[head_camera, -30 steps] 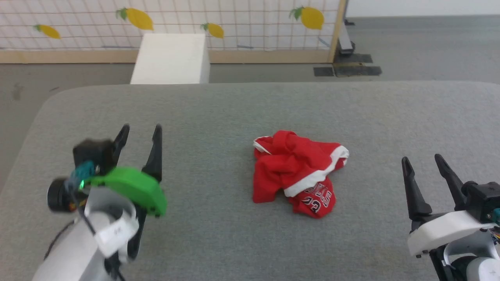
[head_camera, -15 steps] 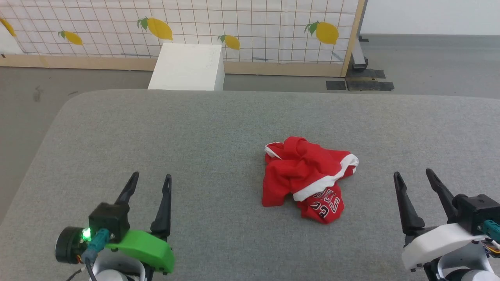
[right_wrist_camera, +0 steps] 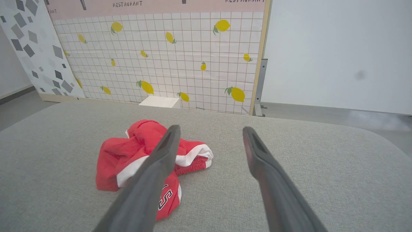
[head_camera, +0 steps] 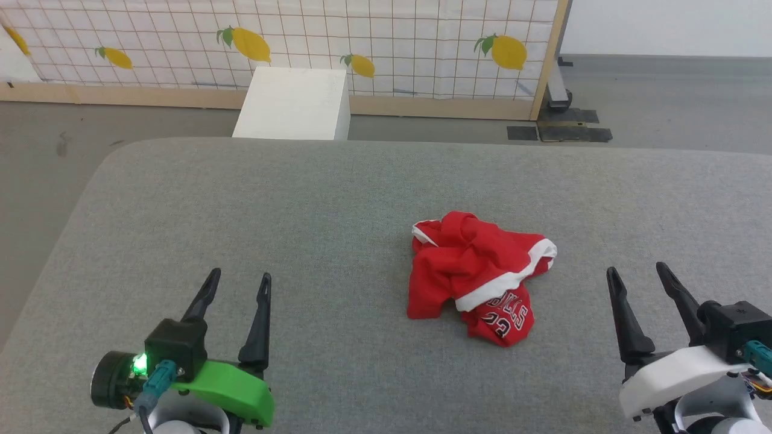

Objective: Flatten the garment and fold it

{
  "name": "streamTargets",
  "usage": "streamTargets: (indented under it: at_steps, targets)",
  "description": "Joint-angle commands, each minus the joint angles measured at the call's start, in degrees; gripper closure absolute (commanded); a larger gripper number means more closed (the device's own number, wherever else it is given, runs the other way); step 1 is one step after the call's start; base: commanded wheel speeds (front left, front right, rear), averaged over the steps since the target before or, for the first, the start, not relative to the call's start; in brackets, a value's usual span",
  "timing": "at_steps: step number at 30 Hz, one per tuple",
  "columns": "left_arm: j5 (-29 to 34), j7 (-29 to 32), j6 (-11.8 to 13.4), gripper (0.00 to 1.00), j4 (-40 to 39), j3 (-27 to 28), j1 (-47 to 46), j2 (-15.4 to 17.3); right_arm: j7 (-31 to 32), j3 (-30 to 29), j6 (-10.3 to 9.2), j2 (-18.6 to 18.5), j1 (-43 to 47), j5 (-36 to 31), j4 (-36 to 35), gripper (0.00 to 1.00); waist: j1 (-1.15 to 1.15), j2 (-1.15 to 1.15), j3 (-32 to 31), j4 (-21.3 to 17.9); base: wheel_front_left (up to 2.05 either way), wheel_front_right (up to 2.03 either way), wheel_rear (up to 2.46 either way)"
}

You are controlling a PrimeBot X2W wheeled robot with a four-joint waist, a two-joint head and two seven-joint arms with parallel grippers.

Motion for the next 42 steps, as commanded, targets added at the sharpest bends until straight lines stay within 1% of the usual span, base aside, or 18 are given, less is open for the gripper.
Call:
streamTargets:
  at_steps: [1, 5, 7, 9, 12, 15, 17, 19, 24, 27, 31, 34, 38, 39, 40, 41, 42]
  targets:
    - [0.3, -0.4, -0.2, 0.00, 0.0, -0.1, 0.0, -0.4, 0.2, 0.0, -0.08, 0.1, 0.6, 0.0, 0.1, 0.00, 0.00, 0.00, 0.1, 0.1, 0.00, 0.00, 0.00]
    - [0.2, 0.1, -0.7, 0.00, 0.0, -0.8, -0.5, -0.8, 1.4, 0.8, -0.08, -0.9, 0.9, 0.3, -0.2, 0.00, 0.00, 0.00, 0.7, 0.9, 0.00, 0.00, 0.00]
    - [0.3, 0.4, -1.0, 0.00, 0.0, -1.2, -1.0, -1.1, 4.0, 2.1, -0.08, -2.2, 0.9, 1.3, -0.5, 0.00, 0.00, 0.00, 1.4, 1.6, 0.00, 0.00, 0.00]
    - [0.4, 0.5, -1.2, 0.00, 0.0, -1.5, -1.5, -1.4, 8.8, 4.8, -0.08, -4.4, 0.6, 2.7, -0.8, 0.00, 0.00, 0.00, 2.0, 2.3, 0.00, 0.00, 0.00]
    - [0.6, 0.6, -1.2, 0.00, 0.3, -1.8, -2.1, -1.9, 17.8, 8.9, -0.08, -8.2, -0.8, 5.9, -1.9, 0.00, 0.00, 0.00, 3.3, 3.6, 0.00, 0.00, 0.00]
    - [0.8, 0.5, -1.3, 0.00, 0.5, -2.2, -2.6, -2.5, 25.1, 12.2, -0.08, -11.1, -2.7, 9.5, -2.6, 0.00, 0.00, 0.00, 4.6, 5.1, 0.00, 0.00, 0.00]
    - [0.9, 0.4, -1.5, 0.00, 0.8, -2.5, -3.2, -2.9, 29.7, 14.4, -0.08, -13.4, -4.4, 10.7, -2.5, 0.00, 0.00, 0.00, 5.5, 6.1, 0.00, 0.00, 0.00]
    - [1.1, 0.4, -1.7, 0.00, 1.1, -2.6, -3.9, -3.4, 33.8, 15.3, -0.08, -14.3, -6.5, 12.0, -1.8, 0.00, 0.00, 0.00, 6.7, 7.3, 0.00, 0.00, 0.00]
    - [1.5, 0.2, -2.0, 0.00, 1.5, -3.1, -5.4, -4.4, 41.8, 16.8, -0.08, -15.4, -10.6, 11.3, 1.9, 0.00, 0.00, 0.00, 9.2, 10.3, 0.00, 0.00, 0.00]
    - [1.8, 0.1, -2.4, 0.00, 2.0, -3.5, -6.3, -5.0, 44.2, 17.4, -0.08, -15.8, -12.8, 10.6, 4.1, 0.00, 0.00, 0.00, 10.7, 12.3, 0.00, 0.00, 0.00]
    - [2.1, -0.1, -2.5, 0.00, 2.7, -3.8, -7.2, -5.9, 45.2, 17.7, -0.08, -16.4, -14.5, 9.0, 6.7, 0.00, 0.00, 0.00, 12.3, 14.4, 0.00, 0.00, 0.00]
    - [2.2, -0.3, -2.6, 0.00, 3.1, -3.9, -7.7, -6.5, 45.0, 17.6, -0.08, -16.7, -14.9, 8.2, 8.5, 0.00, 0.00, 0.00, 13.2, 15.7, 0.00, 0.00, 0.00]
    - [2.4, -0.6, -2.7, 0.00, 3.6, -4.1, -7.9, -7.0, 44.0, 17.7, -0.08, -17.0, -14.8, 7.3, 10.2, 0.00, 0.00, 0.00, 13.7, 16.3, 0.00, 0.00, 0.00]
    - [2.4, -0.6, -2.7, 0.00, 3.8, -4.2, -7.9, -7.1, 44.0, 17.8, -0.08, -17.2, -14.6, 7.0, 10.7, 0.11, 0.00, 0.00, 13.7, 16.3, 0.00, 0.00, 0.00]
    - [2.4, -0.7, -2.6, 0.00, 3.9, -4.2, -7.8, -7.1, 44.0, 18.0, -0.08, -17.3, -14.5, 7.0, 10.9, 0.75, 0.00, 0.00, 13.6, 16.1, 0.00, 0.00, 0.00]
    - [2.4, -0.7, -2.6, 0.00, 4.1, -4.1, -7.7, -7.2, 43.8, 18.2, -0.08, -17.5, -14.4, 7.2, 11.0, 1.00, 0.00, 0.00, 13.4, 15.8, 0.00, 0.00, 0.00]
    - [2.3, -0.7, -2.5, 0.00, 4.2, -4.2, -7.6, -7.2, 43.6, 18.2, -0.08, -17.6, -14.3, 7.5, 11.0, 1.00, 0.00, 0.00, 13.2, 15.5, 0.00, 0.00, 0.00]
